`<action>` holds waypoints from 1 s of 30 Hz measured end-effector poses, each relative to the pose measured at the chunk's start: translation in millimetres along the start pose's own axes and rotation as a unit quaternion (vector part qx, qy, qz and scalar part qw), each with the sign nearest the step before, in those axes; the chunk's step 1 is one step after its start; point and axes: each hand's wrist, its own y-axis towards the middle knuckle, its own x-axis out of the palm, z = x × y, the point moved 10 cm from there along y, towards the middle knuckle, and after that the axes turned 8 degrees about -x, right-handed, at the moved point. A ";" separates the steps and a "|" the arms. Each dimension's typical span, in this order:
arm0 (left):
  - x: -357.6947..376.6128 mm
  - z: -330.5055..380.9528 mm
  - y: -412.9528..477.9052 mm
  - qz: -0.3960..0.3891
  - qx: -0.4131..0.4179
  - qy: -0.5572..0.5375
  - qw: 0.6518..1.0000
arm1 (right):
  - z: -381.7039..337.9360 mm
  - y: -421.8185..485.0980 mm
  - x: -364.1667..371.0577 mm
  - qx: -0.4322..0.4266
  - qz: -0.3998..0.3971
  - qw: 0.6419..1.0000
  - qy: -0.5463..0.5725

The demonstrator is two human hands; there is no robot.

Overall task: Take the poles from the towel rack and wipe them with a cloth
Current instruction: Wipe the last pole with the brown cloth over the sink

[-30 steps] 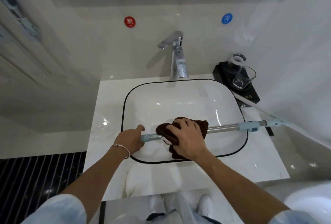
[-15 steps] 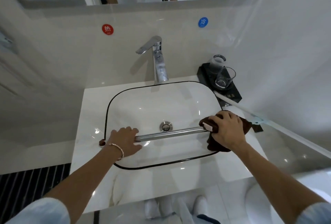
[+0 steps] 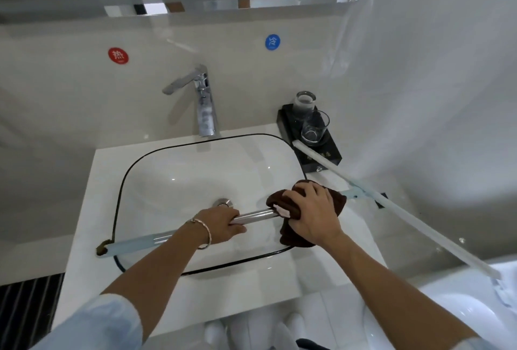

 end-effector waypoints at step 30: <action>4.9 -92.1 -39.6 0.178 -0.016 0.094 0.980 | -13.1 16.0 10.4 0.014 -0.122 0.992 -0.011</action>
